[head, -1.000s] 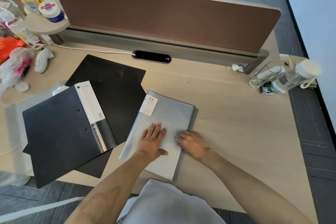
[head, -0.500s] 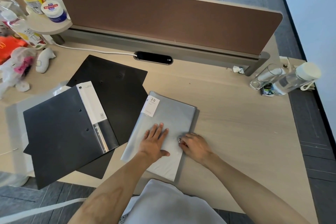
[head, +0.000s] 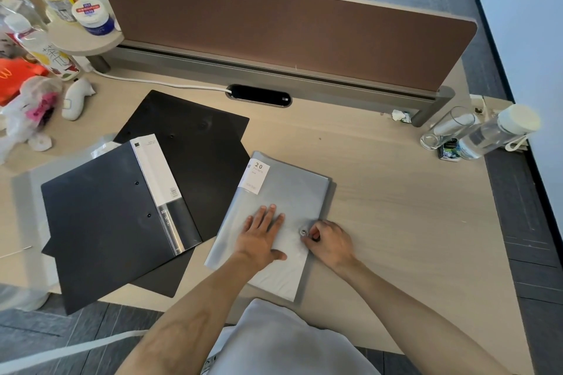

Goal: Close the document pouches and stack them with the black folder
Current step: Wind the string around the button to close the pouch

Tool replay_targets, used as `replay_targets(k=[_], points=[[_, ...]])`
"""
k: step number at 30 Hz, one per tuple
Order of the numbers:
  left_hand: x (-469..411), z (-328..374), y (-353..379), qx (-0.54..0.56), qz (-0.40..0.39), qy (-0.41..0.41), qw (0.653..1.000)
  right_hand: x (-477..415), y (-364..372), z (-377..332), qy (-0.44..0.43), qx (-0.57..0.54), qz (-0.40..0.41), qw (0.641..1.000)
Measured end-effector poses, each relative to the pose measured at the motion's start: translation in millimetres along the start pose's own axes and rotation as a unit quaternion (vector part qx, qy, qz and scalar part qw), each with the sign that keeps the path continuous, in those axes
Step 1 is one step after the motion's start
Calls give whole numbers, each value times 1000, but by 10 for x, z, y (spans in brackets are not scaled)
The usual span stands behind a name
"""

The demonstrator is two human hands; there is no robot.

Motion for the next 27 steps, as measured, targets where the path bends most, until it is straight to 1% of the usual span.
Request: replay_targets(k=[6,11,16,19,21,25,27], points=[[-9,-10,13,-2,-1,0,1000,-4,23,52,-5,-48,-16,999],[-3,-7,14,-1,0,1,1000,-4,49,90,9,-103,-19,994],[6,-2,-1,2,-2,1,1000,-45,14,101,-26,-110,-15,993],[1,-3,3,3,-1,1,1000,-86,9,135,-35,-92,-15,995],[-5,-2,4,3,0,1,1000,-105,4,136,-58,-55,-11,997],[-9,-6,16,2,1,2,1000,-120,-16,69,-126,48,6,991],[-8,-10,19,1,1,1,1000,-122,-23,15,-162,129,25,978]])
Point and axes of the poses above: each hand's wrist, its own x-axis away from the middle knuckle, its own y-axis out of the palm, z = x × y, the point moved 5 cm from there along -x, towards the middle knuckle, and after that the axes turned 5 degrees about x, right-handed, at the moved point
